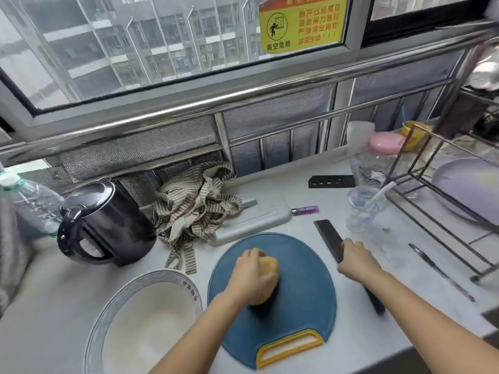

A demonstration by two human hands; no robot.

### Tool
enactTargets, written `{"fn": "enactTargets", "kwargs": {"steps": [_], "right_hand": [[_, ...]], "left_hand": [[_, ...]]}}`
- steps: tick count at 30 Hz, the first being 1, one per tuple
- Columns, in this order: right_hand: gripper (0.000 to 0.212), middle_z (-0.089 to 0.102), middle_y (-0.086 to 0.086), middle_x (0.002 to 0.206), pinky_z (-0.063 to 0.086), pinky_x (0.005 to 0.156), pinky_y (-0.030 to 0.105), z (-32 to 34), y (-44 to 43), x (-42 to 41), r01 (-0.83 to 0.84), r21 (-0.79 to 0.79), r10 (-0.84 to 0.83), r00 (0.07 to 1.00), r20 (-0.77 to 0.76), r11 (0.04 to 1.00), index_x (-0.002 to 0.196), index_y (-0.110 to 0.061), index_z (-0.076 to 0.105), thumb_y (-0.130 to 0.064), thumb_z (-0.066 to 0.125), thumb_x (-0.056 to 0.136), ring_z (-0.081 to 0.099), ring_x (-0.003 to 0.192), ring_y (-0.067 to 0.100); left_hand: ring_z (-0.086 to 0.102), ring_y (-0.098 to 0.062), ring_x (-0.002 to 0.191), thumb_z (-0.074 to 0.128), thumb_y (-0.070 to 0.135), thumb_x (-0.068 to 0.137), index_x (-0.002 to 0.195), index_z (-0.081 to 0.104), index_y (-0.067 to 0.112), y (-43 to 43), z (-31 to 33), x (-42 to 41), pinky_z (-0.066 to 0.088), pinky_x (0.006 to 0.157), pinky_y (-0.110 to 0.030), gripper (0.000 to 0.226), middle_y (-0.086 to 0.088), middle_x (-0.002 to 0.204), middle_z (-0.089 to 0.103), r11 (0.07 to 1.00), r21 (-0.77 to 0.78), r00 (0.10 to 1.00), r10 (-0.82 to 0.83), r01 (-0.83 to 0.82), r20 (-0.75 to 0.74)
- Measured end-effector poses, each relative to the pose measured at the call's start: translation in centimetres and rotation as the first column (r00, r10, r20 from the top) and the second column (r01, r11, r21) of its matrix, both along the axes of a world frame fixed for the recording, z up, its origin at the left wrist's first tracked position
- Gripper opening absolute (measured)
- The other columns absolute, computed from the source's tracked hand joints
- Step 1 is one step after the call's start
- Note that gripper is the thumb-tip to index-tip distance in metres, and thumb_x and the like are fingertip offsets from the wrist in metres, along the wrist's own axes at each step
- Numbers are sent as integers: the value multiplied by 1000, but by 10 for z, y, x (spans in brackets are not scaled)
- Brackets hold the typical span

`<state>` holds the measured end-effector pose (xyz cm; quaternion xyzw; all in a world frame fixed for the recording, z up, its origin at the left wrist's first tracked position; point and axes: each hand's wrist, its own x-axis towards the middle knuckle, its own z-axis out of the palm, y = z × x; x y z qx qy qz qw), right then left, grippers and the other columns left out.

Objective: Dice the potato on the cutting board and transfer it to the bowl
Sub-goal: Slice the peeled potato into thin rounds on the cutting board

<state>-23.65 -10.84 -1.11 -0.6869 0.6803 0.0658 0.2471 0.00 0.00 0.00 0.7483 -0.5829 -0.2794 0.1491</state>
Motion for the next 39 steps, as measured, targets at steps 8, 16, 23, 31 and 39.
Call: {"fn": "enactTargets", "kwargs": {"steps": [8, 16, 23, 31, 39], "right_hand": [[42, 40, 13, 126, 43, 91, 38, -25, 1, -21, 32, -41, -33, 999, -16, 999, 126, -9, 36, -3, 48, 87, 47, 115, 33], [28, 57, 16, 105, 46, 69, 32, -24, -19, -30, 88, 81, -105, 966, 238, 993, 107, 0, 54, -6, 56, 80, 61, 92, 34], [11, 56, 7, 63, 43, 53, 22, 7, -31, -24, -44, 228, -74, 873, 482, 973, 75, -8, 57, 1, 52, 75, 53, 52, 21], [25, 67, 22, 73, 43, 45, 25, 41, -21, -15, -289, 302, 11, 737, 676, 909, 100, -5, 54, 3, 41, 80, 52, 45, 23], [24, 57, 2, 72, 39, 47, 21, 20, -7, 15, -577, 118, 434, 718, 544, 808, 107, -17, 53, -9, 44, 86, 47, 52, 13]], "left_hand": [[40, -19, 119, 65, 38, 84, 128, 48, 23, 12, -25, -13, 35, 98, -32, 49, 6, 127, 44, 983, -144, 986, 127, -111, 111], [29, -18, 133, 64, 46, 83, 144, 32, 28, 22, -39, -37, 29, 108, -34, 71, 6, 145, 31, 928, -207, 931, 339, -309, 131], [32, -21, 129, 69, 43, 80, 142, 37, 26, 18, -46, -47, 27, 106, -34, 72, 2, 141, 35, 872, -249, 875, 463, -420, 144], [35, -15, 117, 76, 36, 67, 130, 50, 28, 32, -51, -68, 32, 99, -36, 68, 5, 127, 43, 817, -346, 852, 517, -462, 85], [36, -6, 104, 76, 40, 66, 124, 49, 38, 60, -50, -74, 27, 93, -18, 63, 13, 117, 41, 722, -377, 800, 591, -581, -102]]}}
